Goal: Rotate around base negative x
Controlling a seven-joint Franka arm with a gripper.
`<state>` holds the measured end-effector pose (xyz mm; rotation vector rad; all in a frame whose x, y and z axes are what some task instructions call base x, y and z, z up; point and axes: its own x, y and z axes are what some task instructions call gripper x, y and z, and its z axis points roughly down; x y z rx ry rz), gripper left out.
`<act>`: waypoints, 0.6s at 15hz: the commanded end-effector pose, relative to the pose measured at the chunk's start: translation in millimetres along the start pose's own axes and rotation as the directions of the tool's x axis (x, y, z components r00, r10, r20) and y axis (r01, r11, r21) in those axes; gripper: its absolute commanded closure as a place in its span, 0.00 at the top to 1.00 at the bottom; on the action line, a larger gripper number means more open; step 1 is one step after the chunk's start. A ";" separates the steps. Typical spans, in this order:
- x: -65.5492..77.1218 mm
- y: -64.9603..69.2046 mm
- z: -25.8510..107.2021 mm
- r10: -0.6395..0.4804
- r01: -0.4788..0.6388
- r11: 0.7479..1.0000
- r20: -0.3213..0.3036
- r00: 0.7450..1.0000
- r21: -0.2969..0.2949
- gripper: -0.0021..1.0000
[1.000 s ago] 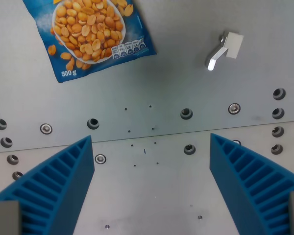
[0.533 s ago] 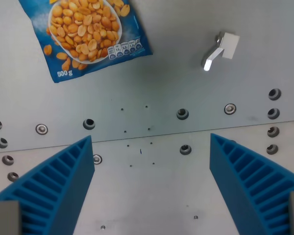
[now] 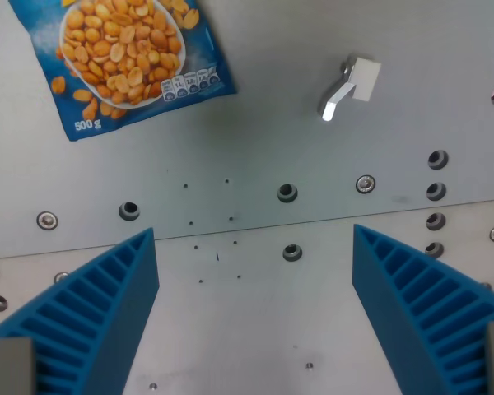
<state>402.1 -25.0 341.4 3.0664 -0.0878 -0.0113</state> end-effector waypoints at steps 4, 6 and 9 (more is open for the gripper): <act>-0.6 -2.2 -2.7 0.016 -0.020 0.974 -0.023 1.000 -0.225 1.00; -0.6 -2.2 -2.7 0.016 -0.021 0.968 -0.024 1.000 -0.251 1.00; -0.6 -2.2 -2.7 0.015 -0.022 0.957 -0.026 1.000 -0.289 1.00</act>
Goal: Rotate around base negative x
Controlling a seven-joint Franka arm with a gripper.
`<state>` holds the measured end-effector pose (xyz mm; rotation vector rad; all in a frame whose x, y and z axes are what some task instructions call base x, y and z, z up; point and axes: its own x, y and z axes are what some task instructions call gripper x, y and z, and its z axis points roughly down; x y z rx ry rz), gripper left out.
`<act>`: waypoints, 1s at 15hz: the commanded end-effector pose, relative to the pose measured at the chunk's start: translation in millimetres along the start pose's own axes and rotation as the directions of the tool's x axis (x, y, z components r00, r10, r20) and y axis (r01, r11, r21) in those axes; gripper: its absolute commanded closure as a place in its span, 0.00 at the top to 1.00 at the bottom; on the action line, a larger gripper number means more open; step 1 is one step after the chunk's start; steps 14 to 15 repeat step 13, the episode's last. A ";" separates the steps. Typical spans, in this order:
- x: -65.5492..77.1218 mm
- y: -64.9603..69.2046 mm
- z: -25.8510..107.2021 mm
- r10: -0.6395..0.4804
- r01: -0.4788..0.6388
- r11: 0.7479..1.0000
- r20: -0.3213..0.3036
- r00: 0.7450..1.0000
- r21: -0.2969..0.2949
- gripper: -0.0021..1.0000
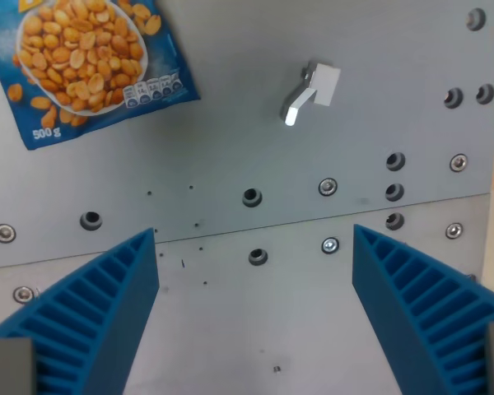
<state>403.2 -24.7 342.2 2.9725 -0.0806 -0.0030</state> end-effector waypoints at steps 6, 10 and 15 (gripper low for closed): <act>-1.7 -1.7 -2.1 0.019 -0.024 0.961 -0.021 1.000 -0.276 1.00; -1.7 -1.7 -2.1 0.019 -0.025 0.945 -0.023 1.000 -0.327 1.00; -1.7 -1.7 -2.1 0.018 -0.026 0.931 -0.025 1.000 -0.364 1.00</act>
